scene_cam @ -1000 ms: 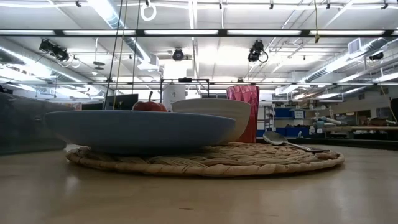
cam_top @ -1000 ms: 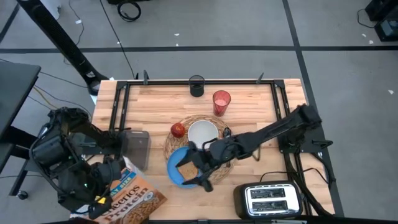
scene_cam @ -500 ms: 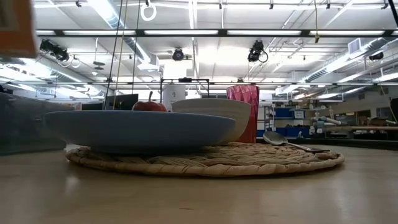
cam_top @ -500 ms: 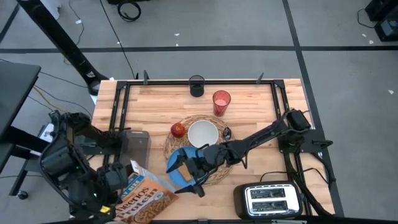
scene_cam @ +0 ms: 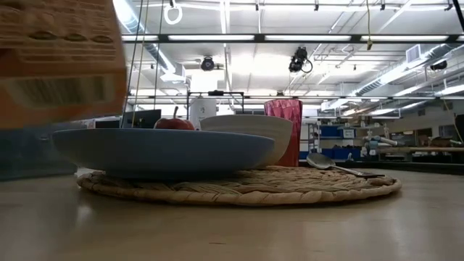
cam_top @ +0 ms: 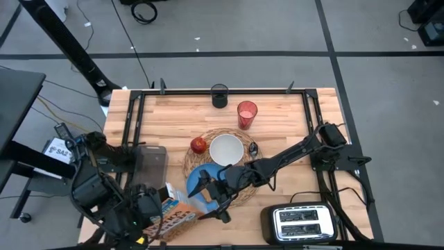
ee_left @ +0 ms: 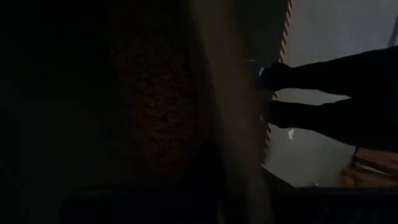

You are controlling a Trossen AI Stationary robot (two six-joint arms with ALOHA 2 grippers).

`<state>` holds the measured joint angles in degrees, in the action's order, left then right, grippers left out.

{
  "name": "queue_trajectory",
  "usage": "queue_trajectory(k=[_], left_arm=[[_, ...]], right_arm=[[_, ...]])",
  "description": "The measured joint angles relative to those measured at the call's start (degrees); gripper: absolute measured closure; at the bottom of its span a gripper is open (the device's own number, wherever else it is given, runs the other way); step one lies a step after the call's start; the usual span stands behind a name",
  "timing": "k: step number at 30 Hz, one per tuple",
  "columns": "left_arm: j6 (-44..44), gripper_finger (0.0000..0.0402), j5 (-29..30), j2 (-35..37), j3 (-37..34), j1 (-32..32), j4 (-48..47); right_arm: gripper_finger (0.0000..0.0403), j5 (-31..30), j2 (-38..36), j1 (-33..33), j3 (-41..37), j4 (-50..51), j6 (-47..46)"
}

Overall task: Arrange a breakfast setting
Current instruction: Pour the cereal into the white bowl

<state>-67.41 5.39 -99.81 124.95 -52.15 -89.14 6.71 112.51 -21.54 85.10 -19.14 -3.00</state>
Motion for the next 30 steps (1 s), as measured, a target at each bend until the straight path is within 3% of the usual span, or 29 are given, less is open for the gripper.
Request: queue_trajectory(k=[7,12,21,25,30], left_arm=[[3.9,0.0401,0.7,-0.4,0.0,0.3,1.8],[4.3,0.0401,1.9,-1.6,0.0,1.8,0.3],[9.4,0.0401,6.9,-1.6,0.0,5.2,1.2],[11.3,0.0401,8.2,-1.6,0.0,6.5,1.9],[11.9,0.0401,9.1,-1.0,0.0,7.7,2.0]], right_arm=[[0.0021,-4.2,0.0,0.7,0.0,0.5,-1.7],[0.0021,-0.4,0.0,2.1,0.0,0.8,-10.3],[0.0026,2.4,0.0,2.0,0.0,8.5,-13.9],[0.0055,1.9,0.0,1.9,0.0,8.7,-13.9],[0.0121,0.2,0.0,1.4,0.0,8.5,-13.9]])
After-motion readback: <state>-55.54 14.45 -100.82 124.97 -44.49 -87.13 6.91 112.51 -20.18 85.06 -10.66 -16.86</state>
